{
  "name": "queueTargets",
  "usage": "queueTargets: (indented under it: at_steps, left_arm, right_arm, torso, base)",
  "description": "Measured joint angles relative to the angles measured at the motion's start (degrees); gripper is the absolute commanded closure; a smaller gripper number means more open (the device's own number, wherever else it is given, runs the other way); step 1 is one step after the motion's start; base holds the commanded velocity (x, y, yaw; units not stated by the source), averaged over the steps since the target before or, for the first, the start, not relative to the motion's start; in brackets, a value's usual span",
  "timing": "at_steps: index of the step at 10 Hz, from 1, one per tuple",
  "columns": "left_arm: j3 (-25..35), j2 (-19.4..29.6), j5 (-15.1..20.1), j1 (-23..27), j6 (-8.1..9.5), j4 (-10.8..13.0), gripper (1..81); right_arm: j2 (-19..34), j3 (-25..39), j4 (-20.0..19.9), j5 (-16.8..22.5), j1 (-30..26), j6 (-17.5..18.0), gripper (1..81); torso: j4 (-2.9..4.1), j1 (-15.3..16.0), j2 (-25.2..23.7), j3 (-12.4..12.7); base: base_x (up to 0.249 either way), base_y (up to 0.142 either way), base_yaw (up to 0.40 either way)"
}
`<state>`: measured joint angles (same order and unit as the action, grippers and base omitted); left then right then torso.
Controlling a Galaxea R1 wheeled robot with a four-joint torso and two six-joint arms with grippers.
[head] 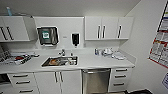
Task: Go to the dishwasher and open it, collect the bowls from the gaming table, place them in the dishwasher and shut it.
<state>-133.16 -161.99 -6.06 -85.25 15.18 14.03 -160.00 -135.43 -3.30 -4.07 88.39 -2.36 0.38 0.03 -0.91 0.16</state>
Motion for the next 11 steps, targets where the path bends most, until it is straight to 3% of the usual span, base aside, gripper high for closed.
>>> queueTargets:
  at_steps: [4, 11]
  left_arm:
    - [0.0, 0.09, 0.0, -0.02, 0.0, 0.0, 1.0]
    - [-0.02, 0.0, -0.11, 0.09, 0.0, 0.0, 1.0]
  right_arm:
    - [0.0, 0.0, 0.0, -0.02, 0.0, 0.0, 1.0]
    - [-0.17, -0.62, 0.04, -0.17, -0.11, 0.0, 1.0]
  torso:
    - [0.0, 0.0, 0.0, 0.0]
    - [0.0, -0.03, 0.0, 0.02]
  base:
    - [0.095, 0.071, 0.0]
    - [0.11, 0.0, 0.0]
